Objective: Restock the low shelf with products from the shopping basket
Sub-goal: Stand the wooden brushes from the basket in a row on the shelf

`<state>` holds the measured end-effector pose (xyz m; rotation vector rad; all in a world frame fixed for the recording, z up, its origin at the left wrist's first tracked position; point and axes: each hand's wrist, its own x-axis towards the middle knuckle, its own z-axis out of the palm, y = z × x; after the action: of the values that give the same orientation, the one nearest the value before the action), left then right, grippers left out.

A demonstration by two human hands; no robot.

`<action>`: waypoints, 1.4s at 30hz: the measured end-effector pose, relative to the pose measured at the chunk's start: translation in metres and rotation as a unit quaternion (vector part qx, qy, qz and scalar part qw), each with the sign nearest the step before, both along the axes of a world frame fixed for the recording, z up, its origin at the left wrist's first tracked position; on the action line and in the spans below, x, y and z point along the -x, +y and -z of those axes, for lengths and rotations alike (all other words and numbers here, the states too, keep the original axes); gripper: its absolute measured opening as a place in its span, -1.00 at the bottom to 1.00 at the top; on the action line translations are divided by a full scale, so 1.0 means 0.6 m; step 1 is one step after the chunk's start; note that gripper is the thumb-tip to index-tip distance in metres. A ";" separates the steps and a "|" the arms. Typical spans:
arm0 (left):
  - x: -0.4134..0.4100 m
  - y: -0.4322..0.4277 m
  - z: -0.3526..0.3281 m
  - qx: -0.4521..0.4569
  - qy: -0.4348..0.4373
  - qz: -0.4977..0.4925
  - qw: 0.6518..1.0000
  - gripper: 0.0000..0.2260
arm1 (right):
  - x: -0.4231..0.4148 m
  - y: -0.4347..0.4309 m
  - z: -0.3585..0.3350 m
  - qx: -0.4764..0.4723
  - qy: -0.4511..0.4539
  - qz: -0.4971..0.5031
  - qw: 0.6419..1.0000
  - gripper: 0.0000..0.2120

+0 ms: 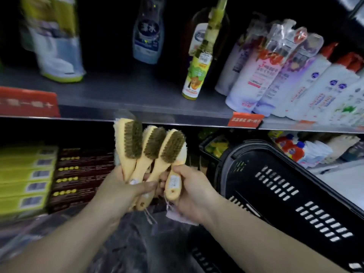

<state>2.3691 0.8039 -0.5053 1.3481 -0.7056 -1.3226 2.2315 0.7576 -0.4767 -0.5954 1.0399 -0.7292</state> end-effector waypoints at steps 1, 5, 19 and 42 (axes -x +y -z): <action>-0.011 0.000 0.011 -0.008 -0.020 -0.023 0.999 -0.69 | -0.013 -0.002 0.014 0.003 0.011 -0.013 1.000 -0.77; -0.050 0.002 0.038 -0.047 -0.043 -0.081 0.995 -0.72 | -0.047 -0.016 0.081 0.035 0.132 -0.032 0.990 -0.67; -0.066 -0.032 0.091 -0.126 0.070 -0.124 0.982 -0.75 | -0.043 -0.132 0.241 0.177 0.345 0.080 0.918 -0.75; 0.044 -0.211 0.180 -0.143 0.060 -0.130 0.979 -0.76 | 0.028 -0.172 0.330 0.291 0.477 -0.022 0.829 -0.78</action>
<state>2.3428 0.6775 -0.6131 1.5157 -0.2513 -1.3133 2.2146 0.6544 -0.6747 -1.6190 1.7177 -0.7039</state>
